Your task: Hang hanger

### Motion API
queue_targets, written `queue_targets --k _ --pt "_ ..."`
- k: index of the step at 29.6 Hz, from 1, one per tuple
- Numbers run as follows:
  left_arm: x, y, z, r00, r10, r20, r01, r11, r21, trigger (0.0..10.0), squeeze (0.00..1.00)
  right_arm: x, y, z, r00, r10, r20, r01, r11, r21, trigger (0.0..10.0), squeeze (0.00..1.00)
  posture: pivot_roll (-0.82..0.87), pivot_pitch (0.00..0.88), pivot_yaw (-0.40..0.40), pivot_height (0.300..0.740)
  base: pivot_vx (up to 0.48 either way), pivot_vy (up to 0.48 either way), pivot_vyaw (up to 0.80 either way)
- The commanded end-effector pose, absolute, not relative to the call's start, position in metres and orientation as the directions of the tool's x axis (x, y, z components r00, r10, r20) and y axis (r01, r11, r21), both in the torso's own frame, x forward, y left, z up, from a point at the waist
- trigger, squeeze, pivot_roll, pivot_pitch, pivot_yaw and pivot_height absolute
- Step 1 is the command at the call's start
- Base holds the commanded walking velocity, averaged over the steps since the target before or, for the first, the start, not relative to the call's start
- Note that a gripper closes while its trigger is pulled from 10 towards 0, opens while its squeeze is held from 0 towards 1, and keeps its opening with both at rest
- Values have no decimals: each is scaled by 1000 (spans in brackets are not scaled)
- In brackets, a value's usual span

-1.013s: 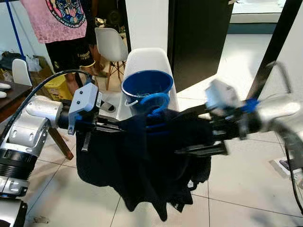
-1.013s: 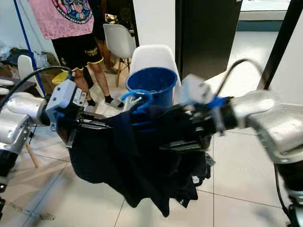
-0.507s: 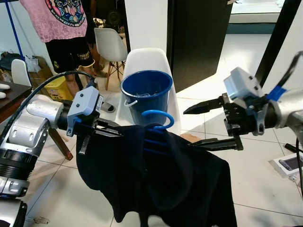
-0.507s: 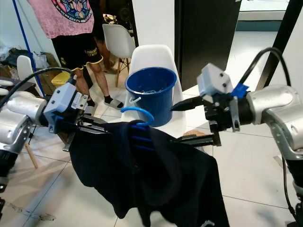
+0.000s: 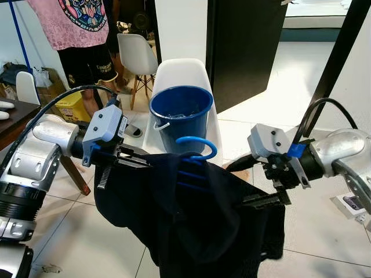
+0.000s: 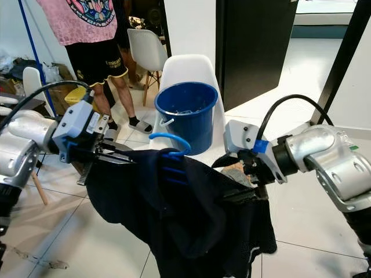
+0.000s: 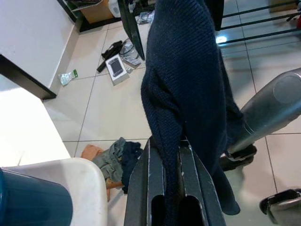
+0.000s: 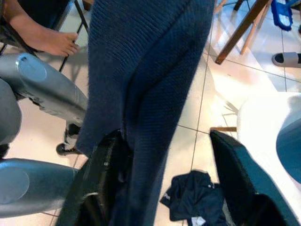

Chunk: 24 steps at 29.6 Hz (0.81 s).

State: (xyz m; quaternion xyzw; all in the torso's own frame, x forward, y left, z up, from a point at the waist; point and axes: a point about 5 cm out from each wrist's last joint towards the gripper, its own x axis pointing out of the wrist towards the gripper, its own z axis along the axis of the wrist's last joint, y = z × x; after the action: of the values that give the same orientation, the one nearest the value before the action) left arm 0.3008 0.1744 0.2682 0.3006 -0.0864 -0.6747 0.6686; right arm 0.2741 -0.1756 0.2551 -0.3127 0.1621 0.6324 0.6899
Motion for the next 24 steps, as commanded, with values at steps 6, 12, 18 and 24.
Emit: queue_targets --k 6,12,18,24 --pt "296 173 277 58 -963 -263 833 -99 544 10000 0 280 -169 254 184 774 -605 -964 22 -265 0 0 -91 0 42 740 0 0 0" --pt "294 171 271 42 -958 -285 843 -119 525 10000 0 284 -167 257 218 782 -584 -958 57 -281 0 0 -90 0 42 740 0 0 0" --pt "295 172 263 36 -941 -336 857 -144 495 10000 59 284 -167 255 223 778 -587 -958 64 -278 0 0 -90 0 43 740 0 0 0" --pt "296 175 258 33 -934 -355 885 -138 445 10000 1000 284 -167 253 222 779 -586 -960 70 -271 0 0 -91 0 44 740 0 0 0"
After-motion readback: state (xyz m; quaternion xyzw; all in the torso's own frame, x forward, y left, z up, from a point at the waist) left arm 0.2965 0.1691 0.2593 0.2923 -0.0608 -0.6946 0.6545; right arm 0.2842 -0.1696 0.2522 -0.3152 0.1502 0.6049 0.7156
